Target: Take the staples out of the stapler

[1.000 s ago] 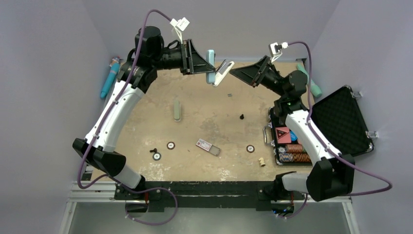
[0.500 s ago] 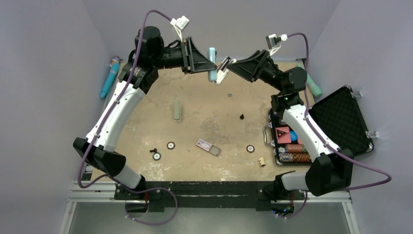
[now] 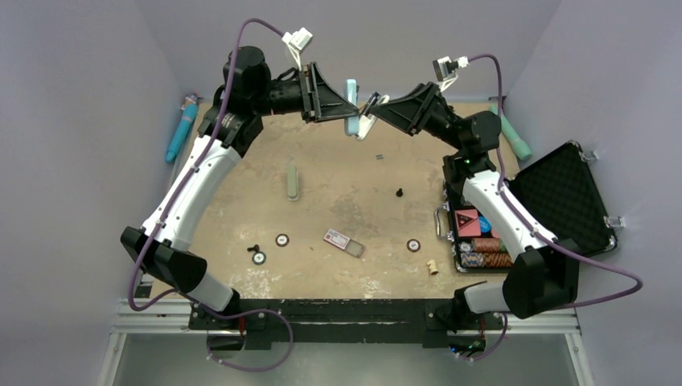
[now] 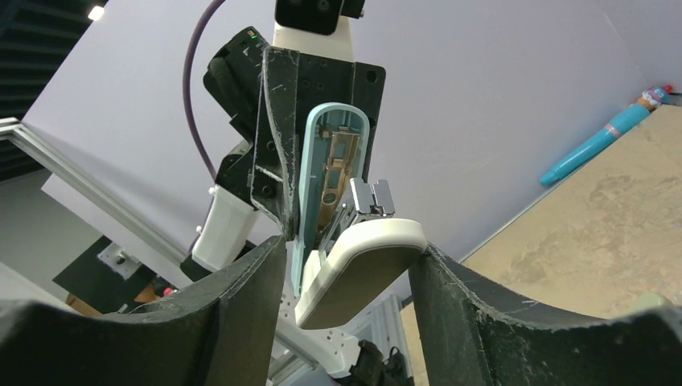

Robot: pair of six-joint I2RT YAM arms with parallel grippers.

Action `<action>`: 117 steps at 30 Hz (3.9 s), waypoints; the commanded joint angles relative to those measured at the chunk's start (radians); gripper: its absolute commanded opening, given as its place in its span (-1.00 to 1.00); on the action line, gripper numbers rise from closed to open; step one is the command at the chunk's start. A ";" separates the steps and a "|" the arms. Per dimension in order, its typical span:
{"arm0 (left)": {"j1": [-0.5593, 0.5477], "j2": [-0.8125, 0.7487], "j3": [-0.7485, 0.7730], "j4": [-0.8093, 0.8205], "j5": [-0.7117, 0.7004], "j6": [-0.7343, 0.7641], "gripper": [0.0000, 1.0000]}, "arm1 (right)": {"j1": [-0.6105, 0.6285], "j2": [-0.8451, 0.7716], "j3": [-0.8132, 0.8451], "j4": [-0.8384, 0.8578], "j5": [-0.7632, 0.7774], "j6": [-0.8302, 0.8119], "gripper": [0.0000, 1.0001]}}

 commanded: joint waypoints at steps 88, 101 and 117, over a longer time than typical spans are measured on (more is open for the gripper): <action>0.058 -0.087 -0.254 -0.082 -0.153 0.037 -1.00 | -0.043 -0.020 -0.116 -0.298 0.115 0.094 -1.00; 0.058 -0.081 -0.493 -0.072 -0.222 -0.159 -1.00 | -0.053 0.015 -0.208 -0.400 0.233 0.179 -1.00; 0.047 -0.033 -0.525 -0.309 -0.291 -0.202 -1.00 | -0.092 0.046 -0.112 -0.738 0.446 0.138 -1.00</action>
